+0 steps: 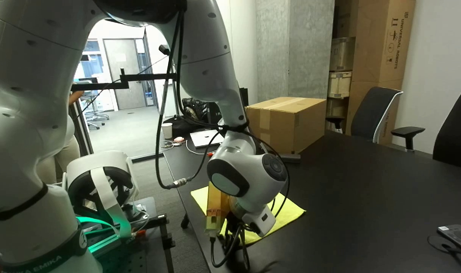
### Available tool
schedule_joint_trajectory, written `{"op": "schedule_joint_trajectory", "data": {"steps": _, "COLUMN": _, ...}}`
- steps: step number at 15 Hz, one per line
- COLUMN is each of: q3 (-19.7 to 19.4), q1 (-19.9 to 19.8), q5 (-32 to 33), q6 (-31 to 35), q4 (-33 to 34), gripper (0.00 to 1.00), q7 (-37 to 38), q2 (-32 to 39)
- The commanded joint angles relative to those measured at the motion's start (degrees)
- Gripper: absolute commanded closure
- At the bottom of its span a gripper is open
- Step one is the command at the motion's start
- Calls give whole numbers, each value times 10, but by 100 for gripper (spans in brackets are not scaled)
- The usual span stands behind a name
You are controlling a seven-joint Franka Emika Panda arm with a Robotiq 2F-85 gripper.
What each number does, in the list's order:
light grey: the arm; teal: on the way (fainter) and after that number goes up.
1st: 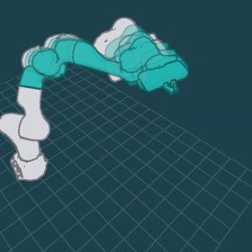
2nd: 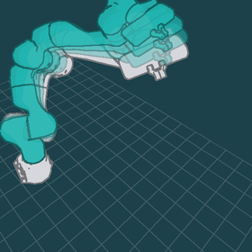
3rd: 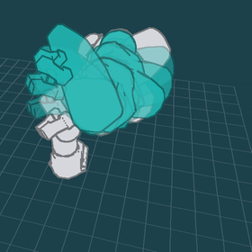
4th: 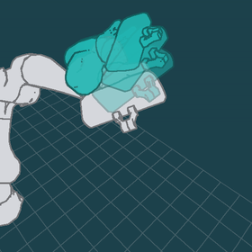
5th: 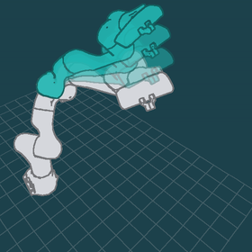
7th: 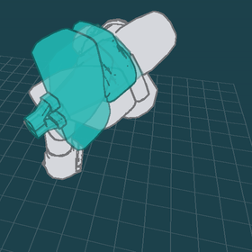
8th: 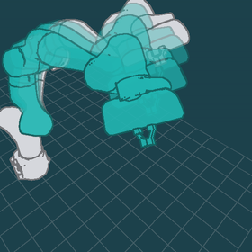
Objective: Fold the cloth on the table
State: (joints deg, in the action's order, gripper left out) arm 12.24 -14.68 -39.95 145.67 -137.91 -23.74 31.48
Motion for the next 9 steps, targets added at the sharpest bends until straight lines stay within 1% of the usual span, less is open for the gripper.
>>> {"op": "schedule_joint_trajectory", "data": {"steps": 1, "q3": -23, "q1": 1, "q5": 1, "q6": -8, "q4": 14, "gripper": 0, "q7": -5, "q2": 6}}
{"op": "schedule_joint_trajectory", "data": {"steps": 5, "q3": -40, "q1": -1, "q5": 8, "q6": -24, "q4": 26, "gripper": 0, "q7": -4, "q2": 6}}
{"op": "schedule_joint_trajectory", "data": {"steps": 9, "q3": -43, "q1": -5, "q5": 2, "q6": -44, "q4": 43, "gripper": 0, "q7": -12, "q2": 8}}
